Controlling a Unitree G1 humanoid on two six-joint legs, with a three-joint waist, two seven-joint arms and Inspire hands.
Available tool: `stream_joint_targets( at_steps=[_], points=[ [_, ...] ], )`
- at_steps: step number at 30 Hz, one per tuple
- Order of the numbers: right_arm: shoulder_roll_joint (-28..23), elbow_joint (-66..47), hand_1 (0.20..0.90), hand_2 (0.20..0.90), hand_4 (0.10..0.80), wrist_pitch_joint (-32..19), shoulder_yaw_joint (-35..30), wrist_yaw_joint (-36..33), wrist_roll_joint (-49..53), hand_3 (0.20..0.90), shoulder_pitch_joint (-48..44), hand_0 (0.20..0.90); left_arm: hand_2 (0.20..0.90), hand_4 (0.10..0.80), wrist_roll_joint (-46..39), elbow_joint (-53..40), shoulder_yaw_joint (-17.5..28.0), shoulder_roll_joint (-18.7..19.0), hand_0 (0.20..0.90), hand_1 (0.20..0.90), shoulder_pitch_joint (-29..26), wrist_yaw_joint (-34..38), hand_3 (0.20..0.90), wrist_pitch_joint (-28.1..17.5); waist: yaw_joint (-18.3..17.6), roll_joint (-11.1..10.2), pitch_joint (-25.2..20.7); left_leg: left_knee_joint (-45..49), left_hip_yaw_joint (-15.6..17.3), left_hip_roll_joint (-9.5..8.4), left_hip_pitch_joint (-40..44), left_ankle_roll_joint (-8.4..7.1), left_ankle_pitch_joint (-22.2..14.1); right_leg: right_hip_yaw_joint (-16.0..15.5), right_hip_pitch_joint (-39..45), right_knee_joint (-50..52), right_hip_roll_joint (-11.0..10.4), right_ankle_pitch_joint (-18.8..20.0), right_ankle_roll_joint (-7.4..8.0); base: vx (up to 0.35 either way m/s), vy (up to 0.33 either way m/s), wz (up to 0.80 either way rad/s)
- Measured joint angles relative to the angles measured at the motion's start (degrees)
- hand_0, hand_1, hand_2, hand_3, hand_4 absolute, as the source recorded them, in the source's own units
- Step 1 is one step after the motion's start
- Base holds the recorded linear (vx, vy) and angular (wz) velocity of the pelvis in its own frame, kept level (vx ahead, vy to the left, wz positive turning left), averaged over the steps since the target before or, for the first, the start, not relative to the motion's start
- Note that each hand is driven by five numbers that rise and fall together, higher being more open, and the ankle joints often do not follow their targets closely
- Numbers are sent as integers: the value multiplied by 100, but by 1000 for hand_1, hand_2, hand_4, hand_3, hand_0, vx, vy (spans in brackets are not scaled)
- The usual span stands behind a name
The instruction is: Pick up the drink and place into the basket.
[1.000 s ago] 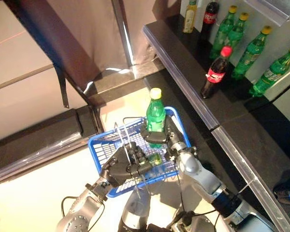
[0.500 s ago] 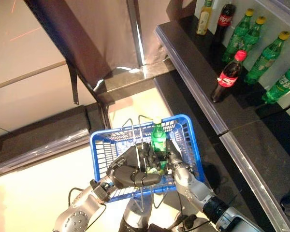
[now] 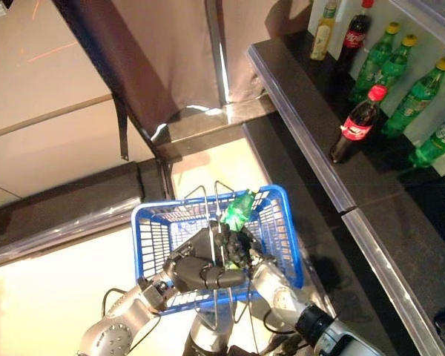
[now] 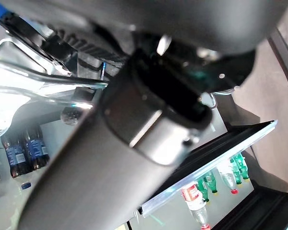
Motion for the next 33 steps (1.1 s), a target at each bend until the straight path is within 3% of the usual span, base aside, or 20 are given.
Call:
stream_joint_targets(
  at_steps=[10,18,26,33],
  points=[
    [76,652,300,300,100,470,-300,-267,1807,200,462,300,300,100,-1,-6,-138,64,300,300,15,-456,200,-2,101,-12,-72,-1,-20,-19,-93,-14,10,-10,-78,-18,-8,3,10,-3,1,1],
    [73,340,300,300,100,-356,-186,-375,1830,200,690,300,300,100,112,-6,-330,-24,300,300,6,-442,200,-7,49,-14,-73,-7,-10,-3,-96,-16,11,12,-105,-31,6,4,11,-29,14,-2],
    [67,170,300,300,100,-187,-67,-375,1826,200,789,300,300,100,112,-7,-454,-49,300,300,-16,-442,200,-41,51,-15,-74,-15,10,-7,-103,-15,10,12,-107,-45,4,8,18,-3,10,0],
    [108,552,300,300,100,-199,-436,-744,1826,200,578,300,300,100,113,-5,-473,-25,300,300,-16,-393,200,-31,64,-16,-74,-14,-14,-21,-103,-14,10,-6,-91,-44,-1,10,22,15,10,1]
  ],
)
